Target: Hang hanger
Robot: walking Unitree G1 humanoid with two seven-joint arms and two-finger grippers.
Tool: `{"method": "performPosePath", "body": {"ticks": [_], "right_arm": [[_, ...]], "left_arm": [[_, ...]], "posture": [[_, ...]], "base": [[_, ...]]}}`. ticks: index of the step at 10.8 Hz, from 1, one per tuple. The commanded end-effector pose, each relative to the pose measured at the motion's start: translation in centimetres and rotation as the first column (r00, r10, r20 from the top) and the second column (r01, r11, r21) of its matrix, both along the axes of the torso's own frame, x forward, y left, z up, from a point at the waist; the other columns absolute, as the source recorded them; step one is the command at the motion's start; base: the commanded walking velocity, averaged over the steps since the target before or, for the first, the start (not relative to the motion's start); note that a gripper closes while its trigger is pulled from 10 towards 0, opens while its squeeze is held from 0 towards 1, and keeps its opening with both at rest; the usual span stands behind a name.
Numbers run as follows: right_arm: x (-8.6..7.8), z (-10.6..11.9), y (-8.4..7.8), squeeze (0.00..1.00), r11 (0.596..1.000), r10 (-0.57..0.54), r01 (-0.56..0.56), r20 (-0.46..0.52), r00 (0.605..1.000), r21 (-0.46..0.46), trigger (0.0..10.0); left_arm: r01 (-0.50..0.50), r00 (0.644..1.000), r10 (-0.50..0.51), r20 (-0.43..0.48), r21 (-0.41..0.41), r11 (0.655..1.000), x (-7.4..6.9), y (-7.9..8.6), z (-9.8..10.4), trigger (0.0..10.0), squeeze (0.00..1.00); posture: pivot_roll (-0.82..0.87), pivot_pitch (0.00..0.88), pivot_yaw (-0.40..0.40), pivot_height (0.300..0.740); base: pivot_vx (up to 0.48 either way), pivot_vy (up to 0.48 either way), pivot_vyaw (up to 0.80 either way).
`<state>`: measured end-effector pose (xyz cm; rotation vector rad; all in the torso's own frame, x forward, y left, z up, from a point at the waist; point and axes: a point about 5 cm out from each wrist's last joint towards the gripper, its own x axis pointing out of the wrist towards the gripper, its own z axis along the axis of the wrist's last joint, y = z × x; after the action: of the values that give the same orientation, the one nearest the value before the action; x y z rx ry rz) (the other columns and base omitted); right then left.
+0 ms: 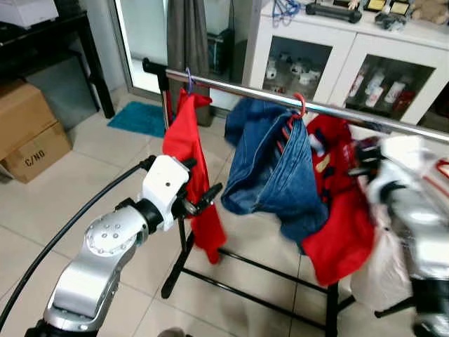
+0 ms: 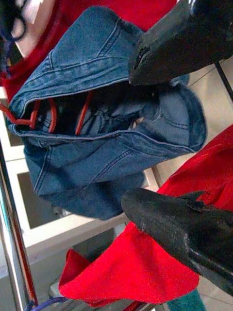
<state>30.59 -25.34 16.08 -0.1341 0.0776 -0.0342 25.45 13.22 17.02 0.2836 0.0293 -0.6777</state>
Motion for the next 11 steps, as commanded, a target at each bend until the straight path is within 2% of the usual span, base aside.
{"method": "performPosePath", "body": {"ticks": [1, 3, 5, 6, 8, 10, 11], "right_arm": [[-0.8, 1.4, -0.5, 0.00, 1.000, -0.002, 0.002, 0.042, 0.999, 0.007, 10.0], [-1.4, 2.0, -0.8, 0.00, 1.000, -0.016, 0.014, 0.057, 0.998, 0.026, 10.0], [-0.3, 1.4, -2.1, 0.00, 0.993, -0.112, 0.106, -0.112, 0.987, -0.058, 10.0], [0.9, 1.0, -2.6, 0.00, 0.992, -0.127, 0.124, -0.172, 0.977, -0.031, 10.0], [2.4, 1.2, -3.5, 0.00, 0.987, -0.158, 0.162, -0.181, 0.971, 0.003, 10.0], [3.7, 0.6, -4.3, 0.00, 0.985, -0.162, 0.171, -0.257, 0.953, 0.011, 10.0], [3.8, 0.4, -4.4, 0.00, 0.986, -0.155, 0.167, -0.270, 0.950, 0.024, 10.0]], "left_arm": [[0.033, 0.999, -0.033, 0.002, 0.009, 0.999, -0.1, -0.5, 0.2, 10.0, 1.00], [0.043, 0.999, -0.043, 0.001, 0.012, 0.999, 0.0, -0.8, 0.2, 10.0, 1.00], [0.071, 0.997, -0.070, -0.010, 0.032, 0.997, 0.1, -1.1, 0.2, 10.0, 1.00], [0.089, 0.996, -0.089, -0.016, 0.039, 0.995, 0.0, -1.2, 0.3, 10.0, 1.00], [0.108, 0.994, -0.107, -0.025, 0.048, 0.993, -0.1, -1.3, 0.2, 10.0, 1.00], [0.129, 0.991, -0.126, -0.041, 0.057, 0.990, -0.3, -1.3, 0.1, 10.0, 0.98], [0.130, 0.991, -0.128, -0.042, 0.058, 0.990, -0.4, -1.2, 0.1, 10.0, 0.98]], "posture": [[0.13, 0.000, -0.041, 0.740], [0.12, 0.000, -0.039, 0.740], [0.12, 0.000, -0.036, 0.740], [0.12, 0.000, -0.039, 0.740], [0.13, 0.000, -0.043, 0.740], [0.13, 0.000, -0.047, 0.740], [0.14, 0.000, -0.048, 0.740]], "base": [[0.000, 0.000, 0.00], [0.000, 0.000, 0.00], [0.000, 0.000, 0.00], [0.000, 0.000, 0.00], [0.000, 0.000, 0.00], [0.000, 0.000, 0.00], [0.000, 0.000, 0.00]]}}
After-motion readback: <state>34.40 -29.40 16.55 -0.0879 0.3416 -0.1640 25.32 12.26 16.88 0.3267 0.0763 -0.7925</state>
